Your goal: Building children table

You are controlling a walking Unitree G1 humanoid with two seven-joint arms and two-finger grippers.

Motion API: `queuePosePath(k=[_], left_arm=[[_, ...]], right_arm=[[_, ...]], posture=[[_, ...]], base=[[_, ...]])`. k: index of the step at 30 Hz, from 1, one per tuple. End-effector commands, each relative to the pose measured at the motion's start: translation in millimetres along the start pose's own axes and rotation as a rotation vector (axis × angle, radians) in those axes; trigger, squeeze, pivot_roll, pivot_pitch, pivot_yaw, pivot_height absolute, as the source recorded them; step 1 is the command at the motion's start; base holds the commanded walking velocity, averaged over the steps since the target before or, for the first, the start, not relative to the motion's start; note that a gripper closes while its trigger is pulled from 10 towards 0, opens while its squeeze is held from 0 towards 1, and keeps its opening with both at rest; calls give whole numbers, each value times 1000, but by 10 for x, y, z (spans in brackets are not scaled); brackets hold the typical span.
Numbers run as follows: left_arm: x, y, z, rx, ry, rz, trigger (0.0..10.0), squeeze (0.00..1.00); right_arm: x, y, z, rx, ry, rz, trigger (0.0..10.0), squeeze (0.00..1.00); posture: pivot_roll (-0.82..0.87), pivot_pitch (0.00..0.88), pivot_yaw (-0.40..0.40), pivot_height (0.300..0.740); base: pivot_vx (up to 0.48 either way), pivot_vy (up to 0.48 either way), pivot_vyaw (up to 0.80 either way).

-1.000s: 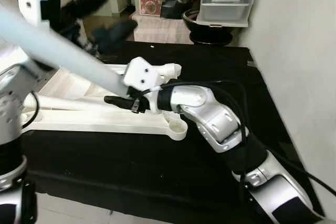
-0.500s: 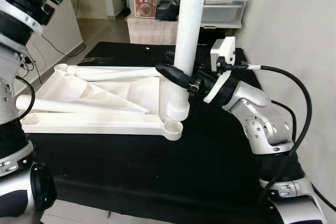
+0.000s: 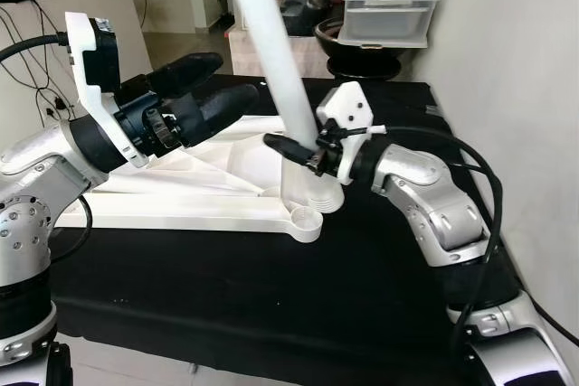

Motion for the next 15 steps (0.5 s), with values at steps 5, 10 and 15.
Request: queuePosePath(k=[5, 10, 15], left_arm=[[52, 183, -159, 60, 85, 69, 10000, 0], [73, 228, -188, 61, 93, 88, 10000, 0], [112, 204, -180, 36, 81, 96, 10000, 0]], right_arm=[[10, -16, -311, -49, 170, -8, 10000, 0], [15, -30, -453, -55, 227, -15, 10000, 0], [27, -50, -549, -51, 256, -26, 10000, 0]], posture=[[2, 0, 14, 740], [-2, 0, 18, 740], [-8, 0, 22, 740]], base=[[0, 0, 0], [0, 0, 0], [0, 0, 0]])
Point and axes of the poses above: a point about 5 cm out from each wrist's last joint towards the gripper, its own x axis pointing out of the wrist towards the gripper, its own y axis along the axis of the wrist's last joint, z = x × y, the point moved 2 cm from there along x, pointing out of the wrist towards the gripper, and after that the axes turned 8 degrees about x, right-handed, at the moved point
